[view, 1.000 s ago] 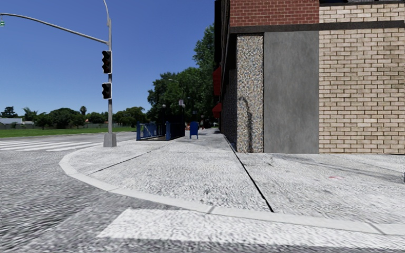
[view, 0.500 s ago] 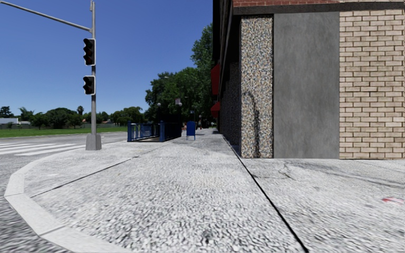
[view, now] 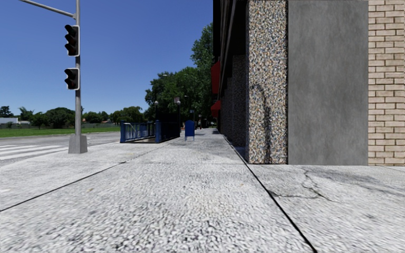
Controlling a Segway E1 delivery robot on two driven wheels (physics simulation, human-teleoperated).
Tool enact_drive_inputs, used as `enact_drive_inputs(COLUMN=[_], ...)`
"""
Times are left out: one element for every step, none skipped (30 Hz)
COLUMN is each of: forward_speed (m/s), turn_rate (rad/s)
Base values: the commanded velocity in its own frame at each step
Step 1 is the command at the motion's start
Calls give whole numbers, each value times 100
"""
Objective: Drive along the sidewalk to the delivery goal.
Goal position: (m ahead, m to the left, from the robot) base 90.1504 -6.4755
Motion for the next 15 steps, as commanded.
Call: enact_drive_inputs(forward_speed=[152, 151, 151, 150, 150, 150, 150, 150, 150, 150, 150, 150, 150, 150, 150], turn_rate=[0, 0, 0, 0, 0, 0, 0, 0, 0, 0, 0, 0, 0, 0, 0])
